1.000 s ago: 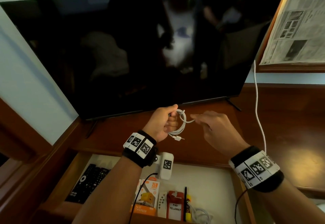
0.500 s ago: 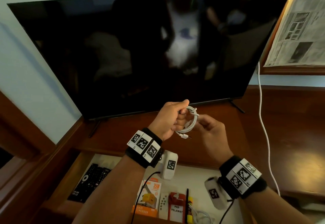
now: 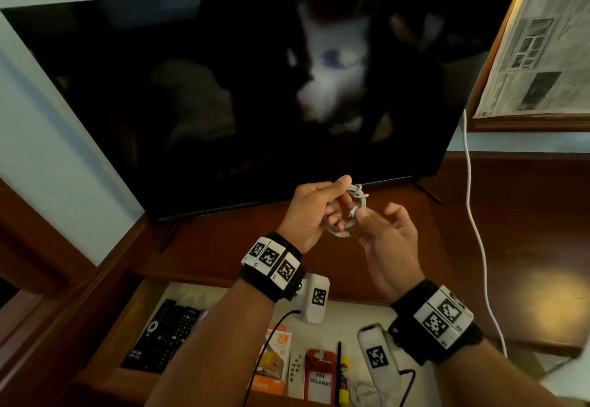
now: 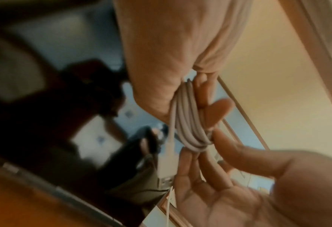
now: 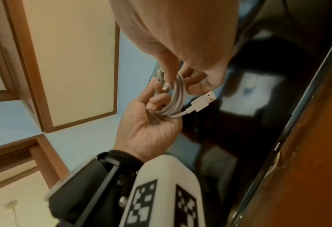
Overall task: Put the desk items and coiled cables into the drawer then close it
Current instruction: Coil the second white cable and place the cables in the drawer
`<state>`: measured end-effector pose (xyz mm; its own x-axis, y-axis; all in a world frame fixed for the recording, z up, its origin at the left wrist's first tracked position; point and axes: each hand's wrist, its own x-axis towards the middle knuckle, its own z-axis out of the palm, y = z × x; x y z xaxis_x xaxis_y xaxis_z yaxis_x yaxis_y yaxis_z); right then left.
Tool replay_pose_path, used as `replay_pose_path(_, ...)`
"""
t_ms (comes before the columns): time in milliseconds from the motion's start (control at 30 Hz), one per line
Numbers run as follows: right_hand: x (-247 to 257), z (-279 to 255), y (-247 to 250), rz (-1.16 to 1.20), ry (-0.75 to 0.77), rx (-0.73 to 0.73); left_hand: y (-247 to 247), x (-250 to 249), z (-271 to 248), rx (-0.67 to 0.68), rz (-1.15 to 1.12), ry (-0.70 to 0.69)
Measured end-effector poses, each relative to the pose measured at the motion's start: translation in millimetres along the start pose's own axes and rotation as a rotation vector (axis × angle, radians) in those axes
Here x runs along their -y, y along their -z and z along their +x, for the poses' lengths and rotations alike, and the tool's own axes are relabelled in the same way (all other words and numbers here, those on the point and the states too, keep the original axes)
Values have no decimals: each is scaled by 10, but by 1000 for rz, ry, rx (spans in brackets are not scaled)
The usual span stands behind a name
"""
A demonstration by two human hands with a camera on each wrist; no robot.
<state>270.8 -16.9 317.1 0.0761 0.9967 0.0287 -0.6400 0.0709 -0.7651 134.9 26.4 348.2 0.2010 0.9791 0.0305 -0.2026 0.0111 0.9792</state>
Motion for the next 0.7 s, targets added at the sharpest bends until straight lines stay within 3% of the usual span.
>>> replay_pose_path(167, 20, 29, 40, -107, -10, 136, -13, 107, 12, -85, -6, 13)
replay_pose_path(267, 28, 36, 21, -398, 119, 229, -71, 114, 2, -115, 49, -38)
replay_pose_path(400, 16, 94, 16, -685, 265, 40, -167, 115, -25, -153, -4, 10)
replay_pose_path(500, 64, 142, 45, -1199, 280, -33, -167, 161, -6, -294, 48, 20)
replay_pose_path(600, 26, 183, 21, -1775, 315, 93, -206, 253, 2, -364, 224, -35)
replay_pose_path(700, 0, 185, -84, -2020, 239, 172, -249, 352, 47, -390, 294, -42)
